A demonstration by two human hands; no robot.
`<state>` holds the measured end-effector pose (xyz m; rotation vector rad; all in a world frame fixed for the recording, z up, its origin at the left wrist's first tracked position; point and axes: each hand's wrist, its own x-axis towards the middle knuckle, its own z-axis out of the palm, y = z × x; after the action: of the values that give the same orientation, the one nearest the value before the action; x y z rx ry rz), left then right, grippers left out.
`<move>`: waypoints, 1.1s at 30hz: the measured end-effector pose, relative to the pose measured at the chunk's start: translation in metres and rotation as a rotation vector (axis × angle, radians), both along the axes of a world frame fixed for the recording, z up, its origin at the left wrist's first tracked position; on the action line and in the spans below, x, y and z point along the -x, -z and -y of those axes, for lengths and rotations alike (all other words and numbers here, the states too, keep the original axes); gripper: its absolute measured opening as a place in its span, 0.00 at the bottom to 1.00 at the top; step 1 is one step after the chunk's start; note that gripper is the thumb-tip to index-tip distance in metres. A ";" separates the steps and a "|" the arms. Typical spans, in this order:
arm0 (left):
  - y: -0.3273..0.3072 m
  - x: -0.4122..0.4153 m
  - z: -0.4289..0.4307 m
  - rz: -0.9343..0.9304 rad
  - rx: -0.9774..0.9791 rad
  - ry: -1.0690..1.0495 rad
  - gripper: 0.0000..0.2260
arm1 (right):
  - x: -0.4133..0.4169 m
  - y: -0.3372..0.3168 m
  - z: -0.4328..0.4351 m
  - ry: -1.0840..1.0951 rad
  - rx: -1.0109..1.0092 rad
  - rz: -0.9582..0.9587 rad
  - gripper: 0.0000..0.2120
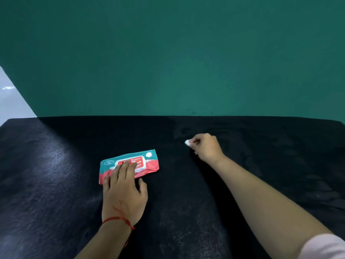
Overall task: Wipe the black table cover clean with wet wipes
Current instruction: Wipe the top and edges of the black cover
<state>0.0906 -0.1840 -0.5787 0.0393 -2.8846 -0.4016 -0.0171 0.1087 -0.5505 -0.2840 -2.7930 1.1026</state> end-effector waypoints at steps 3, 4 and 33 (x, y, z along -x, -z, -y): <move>0.001 0.001 -0.001 0.004 0.002 0.000 0.27 | 0.034 -0.003 -0.013 0.134 -0.007 -0.014 0.06; 0.001 0.002 0.000 0.006 0.004 -0.001 0.27 | 0.046 -0.003 -0.011 0.156 -0.011 -0.008 0.07; 0.002 0.006 -0.001 0.074 -0.009 0.000 0.29 | 0.137 0.006 0.037 0.094 0.031 -0.010 0.12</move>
<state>0.0843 -0.1828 -0.5809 0.0569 -2.9554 -0.4211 -0.1537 0.0712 -0.5566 -0.4074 -2.7249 1.1230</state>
